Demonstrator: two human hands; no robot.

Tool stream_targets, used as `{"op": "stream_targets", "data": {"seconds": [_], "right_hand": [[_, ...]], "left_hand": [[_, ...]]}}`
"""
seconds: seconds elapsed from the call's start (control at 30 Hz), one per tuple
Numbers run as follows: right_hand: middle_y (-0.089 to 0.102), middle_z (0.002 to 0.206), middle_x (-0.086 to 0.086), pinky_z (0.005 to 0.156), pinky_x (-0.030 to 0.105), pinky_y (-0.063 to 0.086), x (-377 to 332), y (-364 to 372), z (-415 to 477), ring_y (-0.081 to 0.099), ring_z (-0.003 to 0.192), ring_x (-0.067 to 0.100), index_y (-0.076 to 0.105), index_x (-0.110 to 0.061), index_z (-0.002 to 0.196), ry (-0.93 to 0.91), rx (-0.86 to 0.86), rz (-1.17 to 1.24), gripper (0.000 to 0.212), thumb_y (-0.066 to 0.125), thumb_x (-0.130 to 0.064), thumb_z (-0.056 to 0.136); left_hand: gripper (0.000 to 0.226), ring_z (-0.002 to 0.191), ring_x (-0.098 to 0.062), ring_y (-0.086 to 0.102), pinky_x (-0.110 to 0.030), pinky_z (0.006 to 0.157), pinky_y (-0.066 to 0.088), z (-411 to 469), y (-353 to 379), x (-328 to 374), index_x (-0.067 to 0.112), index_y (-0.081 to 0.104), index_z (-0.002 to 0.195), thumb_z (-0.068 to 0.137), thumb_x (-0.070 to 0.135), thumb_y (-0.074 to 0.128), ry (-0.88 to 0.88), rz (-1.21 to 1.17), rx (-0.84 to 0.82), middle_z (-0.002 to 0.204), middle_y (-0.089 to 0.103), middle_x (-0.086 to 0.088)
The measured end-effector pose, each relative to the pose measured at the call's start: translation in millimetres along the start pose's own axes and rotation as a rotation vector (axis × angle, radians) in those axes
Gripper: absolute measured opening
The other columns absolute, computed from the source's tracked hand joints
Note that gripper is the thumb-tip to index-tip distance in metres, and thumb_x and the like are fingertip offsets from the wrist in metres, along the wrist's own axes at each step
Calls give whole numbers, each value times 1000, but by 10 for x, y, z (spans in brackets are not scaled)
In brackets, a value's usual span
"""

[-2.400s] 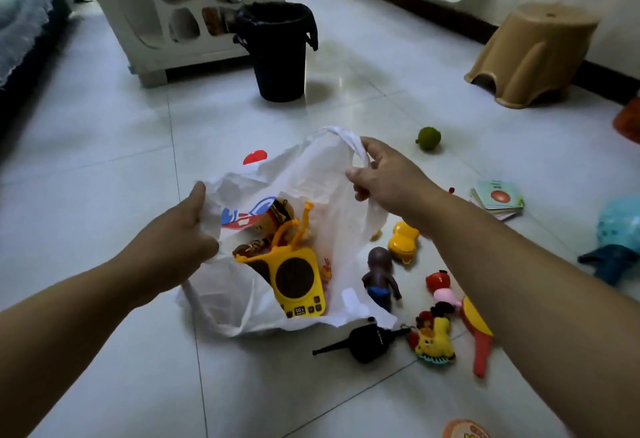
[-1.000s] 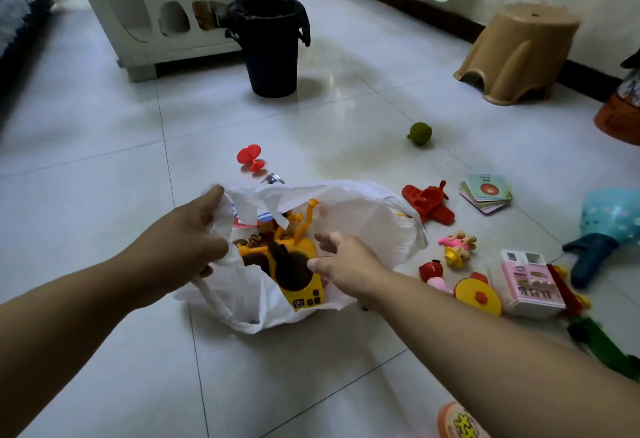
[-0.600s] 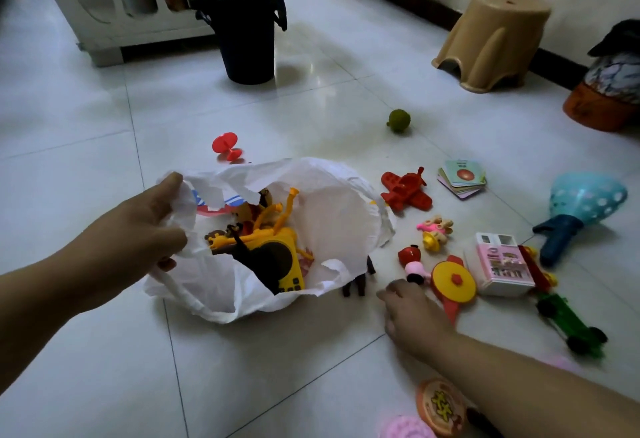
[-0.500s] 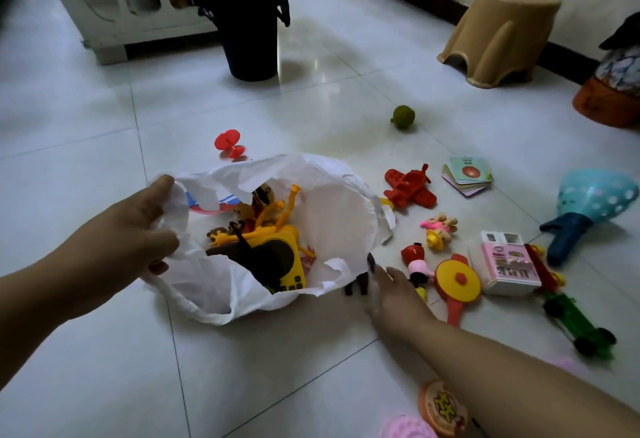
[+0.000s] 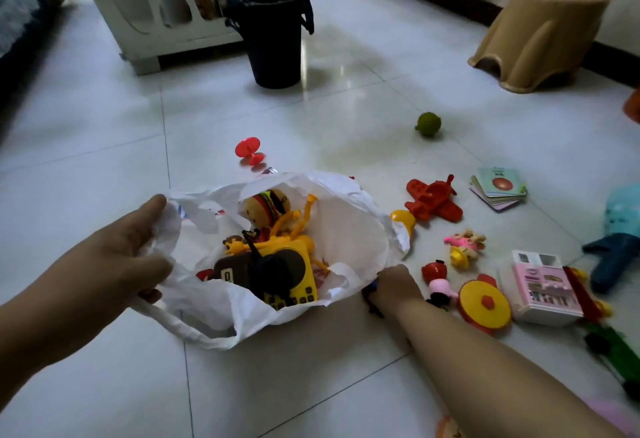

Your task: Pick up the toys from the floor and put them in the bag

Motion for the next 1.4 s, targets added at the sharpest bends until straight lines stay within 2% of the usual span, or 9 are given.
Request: {"op": "stream_targets", "data": {"seconds": [0.13, 0.3, 0.43, 0.63, 0.8, 1.03, 1.2, 1.3, 1.4], "right_hand": [[60, 115, 8, 83, 32, 46, 113, -270, -140, 57, 106, 27, 54, -13, 111, 39, -53, -34, 35, 69, -21, 80], [63, 104, 4, 70, 27, 45, 254, -520, -531, 55, 90, 19, 56, -23, 98, 6, 23, 53, 22, 68, -18, 80], [67, 100, 0, 70, 29, 50, 370, -1049, -737, 62, 87, 17, 62, -24, 97, -15, 35, 133, 29, 75, -24, 71], [67, 96, 22, 67, 36, 49, 125, -2037, -1174, 59, 76, 27, 64, -16, 96, -105, -517, 302, 32, 68, -6, 65], [65, 97, 13, 77, 39, 51, -572, -1999, -1404, 60, 88, 29, 66, -17, 94, -336, -748, 476, 34, 69, -8, 61], [61, 87, 9, 55, 25, 46, -1541, -940, -989, 56, 63, 16, 58, -19, 91, -266, -456, 610, 21, 66, -11, 74], [65, 114, 4, 94, 37, 51, -1688, -340, -630, 61, 104, 22, 60, -25, 104, -131, -172, 609, 27, 68, -17, 79], [59, 126, 5, 94, 30, 49, -1718, -281, -626, 56, 112, 22, 53, -26, 130, -217, -261, 597, 52, 55, 1, 85], [55, 132, -1, 93, 33, 51, -1695, -411, -624, 56, 112, 21, 51, -34, 132, -249, -217, 597, 56, 54, -7, 83]], "left_hand": [[71, 47, -10, 45, -34, 57, 43, 86, -17, -6, 63, 52, 88, 65, -5, 60, 17, -13, -12, 70, 63, 22], [79, 61, -21, 48, -35, 58, 47, 238, -14, -68, 60, 46, 108, 79, -13, 51, 18, -7, -12, 91, 64, 13], [78, 60, -23, 49, -35, 56, 48, 326, 37, -54, 66, 44, 97, 71, -6, 59, 21, -30, -8, 117, 59, 4], [89, 55, -23, 50, -40, 61, 47, 358, 46, -37, 42, 31, 142, 71, -3, 61, 14, -20, -47, 130, 52, -7], [95, 51, -18, 50, -37, 59, 46, 255, 25, 1, 37, 33, 143, 54, 10, 56, 3, -51, -84, 125, 57, 0], [92, 57, -5, 60, -30, 57, 49, 27, -27, -1, 36, 36, 141, 55, 9, 54, -6, -102, -162, 123, 59, 16], [92, 76, -19, 63, -35, 64, 51, -50, -82, -53, 35, 37, 142, 56, 7, 57, -66, -219, -190, 135, 51, 14], [91, 78, -15, 63, -28, 60, 50, -101, -86, -63, 35, 38, 141, 56, 7, 56, -62, -236, -200, 136, 51, 13], [93, 72, -12, 60, -24, 55, 48, -108, -84, -56, 32, 35, 144, 57, 7, 55, -62, -222, -201, 139, 48, 10]]}}
Point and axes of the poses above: each hand's wrist, its own z-axis towards the middle knuckle, its own y-axis out of the palm, x = y × z, the point moved 2 cm from there along z, towards the middle knuckle
